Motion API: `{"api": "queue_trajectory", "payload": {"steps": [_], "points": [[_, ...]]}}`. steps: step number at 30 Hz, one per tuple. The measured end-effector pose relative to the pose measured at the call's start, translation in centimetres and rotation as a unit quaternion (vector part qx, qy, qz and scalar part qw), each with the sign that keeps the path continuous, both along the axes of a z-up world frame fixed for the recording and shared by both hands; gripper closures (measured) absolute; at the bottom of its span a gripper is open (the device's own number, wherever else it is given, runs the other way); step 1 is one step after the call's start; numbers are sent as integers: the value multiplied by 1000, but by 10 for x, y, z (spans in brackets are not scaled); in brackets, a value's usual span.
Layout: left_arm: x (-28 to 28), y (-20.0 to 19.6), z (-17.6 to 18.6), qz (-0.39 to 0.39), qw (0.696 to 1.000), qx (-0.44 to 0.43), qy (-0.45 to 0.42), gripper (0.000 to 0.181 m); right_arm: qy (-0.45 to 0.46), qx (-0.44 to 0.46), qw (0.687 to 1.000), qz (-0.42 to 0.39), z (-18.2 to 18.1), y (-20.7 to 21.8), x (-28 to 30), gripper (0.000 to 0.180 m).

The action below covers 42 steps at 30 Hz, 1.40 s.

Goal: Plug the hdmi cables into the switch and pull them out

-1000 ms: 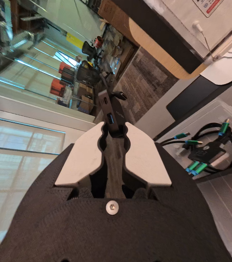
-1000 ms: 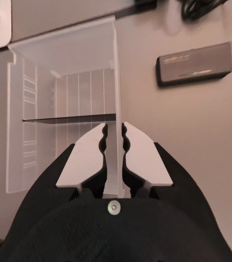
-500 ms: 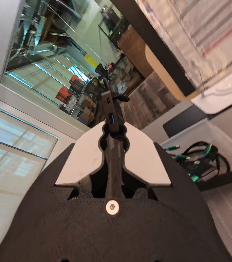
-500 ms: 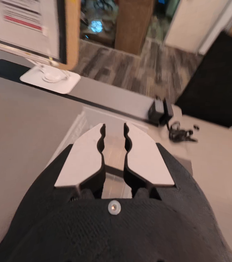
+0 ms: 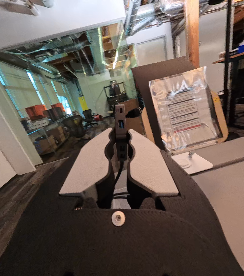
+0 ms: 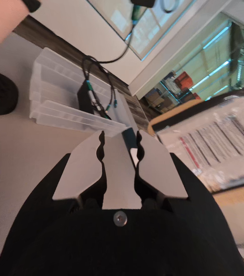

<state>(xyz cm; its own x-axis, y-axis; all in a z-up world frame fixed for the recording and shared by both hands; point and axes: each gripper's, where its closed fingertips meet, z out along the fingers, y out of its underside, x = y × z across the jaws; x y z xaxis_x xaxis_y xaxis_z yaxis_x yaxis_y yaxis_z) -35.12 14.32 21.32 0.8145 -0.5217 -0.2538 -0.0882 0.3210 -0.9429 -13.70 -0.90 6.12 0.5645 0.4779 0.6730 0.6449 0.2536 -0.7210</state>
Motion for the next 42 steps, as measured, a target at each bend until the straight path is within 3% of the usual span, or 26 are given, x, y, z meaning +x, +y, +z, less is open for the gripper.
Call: {"api": "queue_trajectory", "payload": {"steps": [9, 16, 18, 31, 35, 42], "points": [[-4, -16, 14, -13, 1000, 24, -3, 168, -125, -64, 989, 45, -65, 113, -151, 140], [-13, -19, 18, -31, 999, 24, -28, 167, -219, -123, 967, -34, -113, 181, -157, 142], [-14, -22, 20, -34, 999, 29, -27, 168, -190, -156, 969, -18, -118, 183, -161, 156], [-51, -15, 21, -24, 998, 24, -61, 167, -10, -225, 974, 8, -69, 200, -124, 158], [-57, -31, 34, -82, 989, 39, -117, 168, -105, -205, 972, 42, -89, 190, -125, 159], [-71, -44, 40, -81, 987, 58, -123, 168, -215, -139, 965, 50, -105, 177, -136, 159]]}}
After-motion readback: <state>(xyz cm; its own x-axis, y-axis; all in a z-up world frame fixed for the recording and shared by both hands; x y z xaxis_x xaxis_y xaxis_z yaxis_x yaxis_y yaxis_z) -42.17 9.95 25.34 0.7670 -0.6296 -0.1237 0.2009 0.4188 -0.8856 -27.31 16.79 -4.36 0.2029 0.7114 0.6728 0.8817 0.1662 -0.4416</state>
